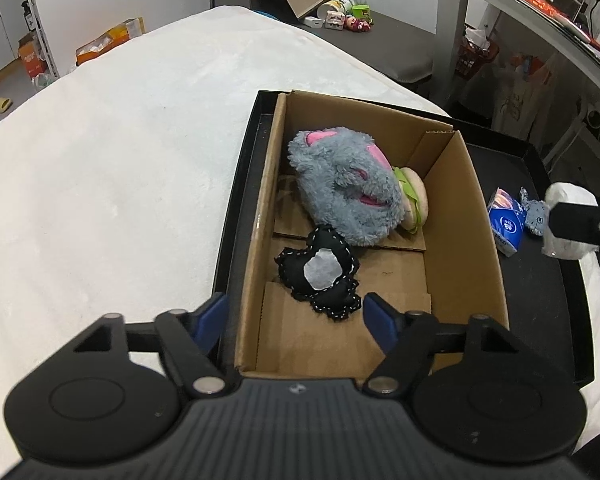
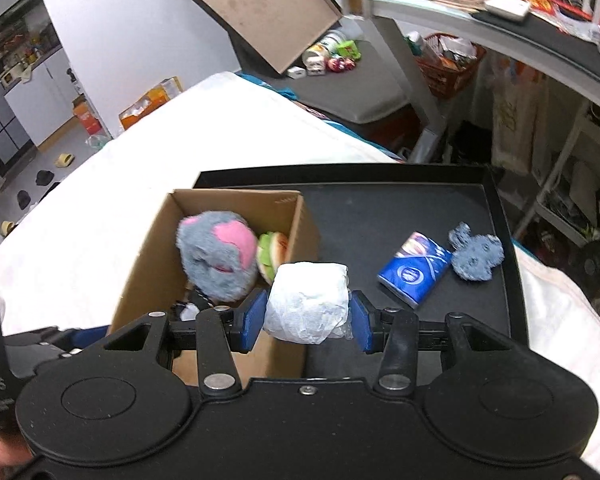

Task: Organize soft objects
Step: 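Carry the tissue ball into the box beside the black-and-white plush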

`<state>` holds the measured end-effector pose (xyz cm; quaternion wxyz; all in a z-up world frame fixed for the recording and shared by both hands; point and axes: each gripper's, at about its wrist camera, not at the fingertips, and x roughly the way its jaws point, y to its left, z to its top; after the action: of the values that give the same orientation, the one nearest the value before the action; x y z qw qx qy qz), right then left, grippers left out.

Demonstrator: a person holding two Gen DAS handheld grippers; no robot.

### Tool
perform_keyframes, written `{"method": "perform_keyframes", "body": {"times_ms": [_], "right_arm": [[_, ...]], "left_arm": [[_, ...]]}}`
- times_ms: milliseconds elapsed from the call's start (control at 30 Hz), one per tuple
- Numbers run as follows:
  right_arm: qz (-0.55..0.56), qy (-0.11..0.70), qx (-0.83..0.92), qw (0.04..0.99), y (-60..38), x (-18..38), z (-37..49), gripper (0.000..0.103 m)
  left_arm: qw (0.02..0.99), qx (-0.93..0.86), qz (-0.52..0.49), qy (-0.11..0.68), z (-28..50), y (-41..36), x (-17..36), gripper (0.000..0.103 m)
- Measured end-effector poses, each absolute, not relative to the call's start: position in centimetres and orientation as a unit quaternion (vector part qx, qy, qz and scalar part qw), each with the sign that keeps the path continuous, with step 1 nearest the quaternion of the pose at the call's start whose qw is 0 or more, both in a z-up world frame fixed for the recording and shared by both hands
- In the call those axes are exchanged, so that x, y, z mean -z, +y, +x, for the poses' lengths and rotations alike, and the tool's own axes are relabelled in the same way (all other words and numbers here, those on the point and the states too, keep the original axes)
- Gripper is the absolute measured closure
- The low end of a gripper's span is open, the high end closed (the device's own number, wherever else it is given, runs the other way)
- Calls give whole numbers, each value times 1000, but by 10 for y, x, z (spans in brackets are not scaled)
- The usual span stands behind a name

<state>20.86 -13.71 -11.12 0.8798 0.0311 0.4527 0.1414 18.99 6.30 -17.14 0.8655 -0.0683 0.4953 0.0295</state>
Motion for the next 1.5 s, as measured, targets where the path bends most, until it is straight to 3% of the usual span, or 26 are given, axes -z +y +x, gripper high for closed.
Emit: {"method": "perform_keyframes", "body": {"times_ms": [233, 633, 867, 933, 1267, 1500], "right_arm": [[22, 452, -154, 878, -113, 109, 207, 58], [2, 459, -167, 873, -73, 115, 211, 58], [-7, 471, -169, 866, -55, 126, 214, 58], [-9, 475, -169, 863, -51, 130, 215, 58], [-18, 489, -160, 857, -44, 146, 220, 58], [-20, 485, -148, 861, -46, 147, 223, 49]], "left_arm": [[867, -33, -80, 490, 187, 71, 172, 57], [863, -40, -107, 492, 187, 89, 180, 81], [862, -32, -132, 488, 186, 98, 181, 84], [860, -37, -140, 489, 186, 101, 181, 89], [857, -34, -152, 491, 187, 106, 183, 89], [857, -29, -147, 492, 187, 106, 181, 88]]}}
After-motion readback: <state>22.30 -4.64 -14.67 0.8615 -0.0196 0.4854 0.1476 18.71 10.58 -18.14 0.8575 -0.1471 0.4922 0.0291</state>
